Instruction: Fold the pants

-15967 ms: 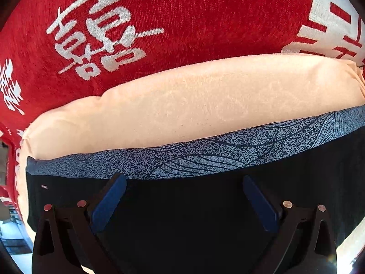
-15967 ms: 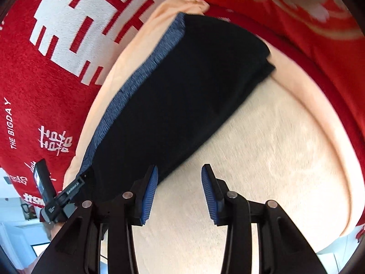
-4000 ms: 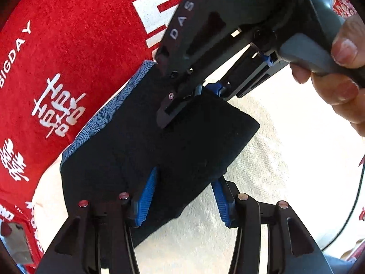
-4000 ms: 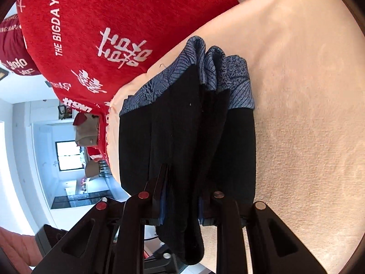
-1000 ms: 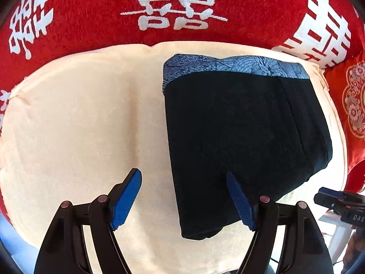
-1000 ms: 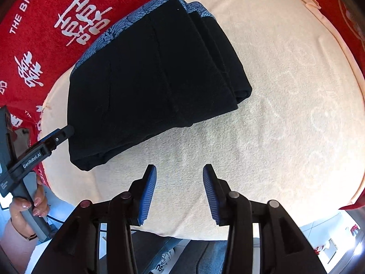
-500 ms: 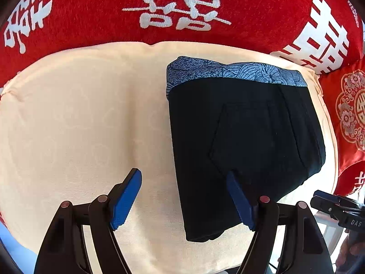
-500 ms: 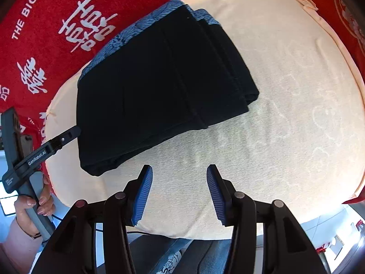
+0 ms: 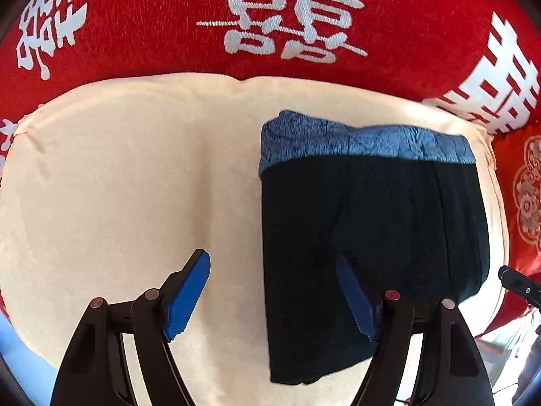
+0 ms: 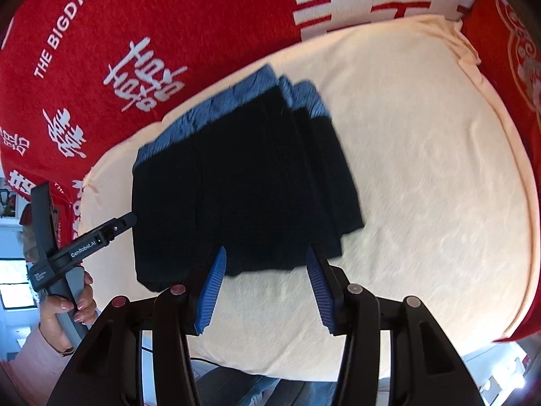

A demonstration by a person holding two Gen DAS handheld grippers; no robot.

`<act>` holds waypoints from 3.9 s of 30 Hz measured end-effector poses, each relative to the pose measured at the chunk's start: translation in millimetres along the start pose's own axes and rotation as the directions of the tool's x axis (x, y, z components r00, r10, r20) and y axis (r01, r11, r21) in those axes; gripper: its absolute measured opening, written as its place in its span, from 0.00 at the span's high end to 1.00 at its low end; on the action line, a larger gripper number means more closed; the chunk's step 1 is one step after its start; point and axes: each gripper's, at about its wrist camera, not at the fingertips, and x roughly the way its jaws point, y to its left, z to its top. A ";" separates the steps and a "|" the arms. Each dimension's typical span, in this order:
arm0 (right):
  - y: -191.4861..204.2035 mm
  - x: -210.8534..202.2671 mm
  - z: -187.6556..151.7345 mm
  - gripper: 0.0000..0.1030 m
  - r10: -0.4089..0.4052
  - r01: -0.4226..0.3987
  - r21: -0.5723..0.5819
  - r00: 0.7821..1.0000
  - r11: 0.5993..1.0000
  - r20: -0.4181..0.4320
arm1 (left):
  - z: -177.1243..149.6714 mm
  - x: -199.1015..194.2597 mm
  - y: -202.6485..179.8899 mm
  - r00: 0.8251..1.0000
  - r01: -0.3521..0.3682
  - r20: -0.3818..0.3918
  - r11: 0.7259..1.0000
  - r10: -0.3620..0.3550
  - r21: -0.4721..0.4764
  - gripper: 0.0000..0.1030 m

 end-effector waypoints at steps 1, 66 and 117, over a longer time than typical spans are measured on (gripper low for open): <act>-2.6 -0.2 5.4 0.48 0.001 -0.001 -0.004 1.000 1.000 -0.006 | 3.2 -0.1 -2.0 1.000 -0.008 0.002 1.000 0.008 -0.002 0.25; -61.2 110.4 102.3 0.00 0.510 -0.509 0.085 0.809 0.857 -0.292 | 34.0 83.0 1.7 0.873 0.398 -0.241 0.905 -0.425 -0.153 0.00; -40.6 42.7 -17.9 0.22 0.243 -0.214 0.143 0.942 0.966 -0.229 | -85.5 -3.1 23.1 0.988 0.152 -0.006 0.988 -0.152 -0.037 0.09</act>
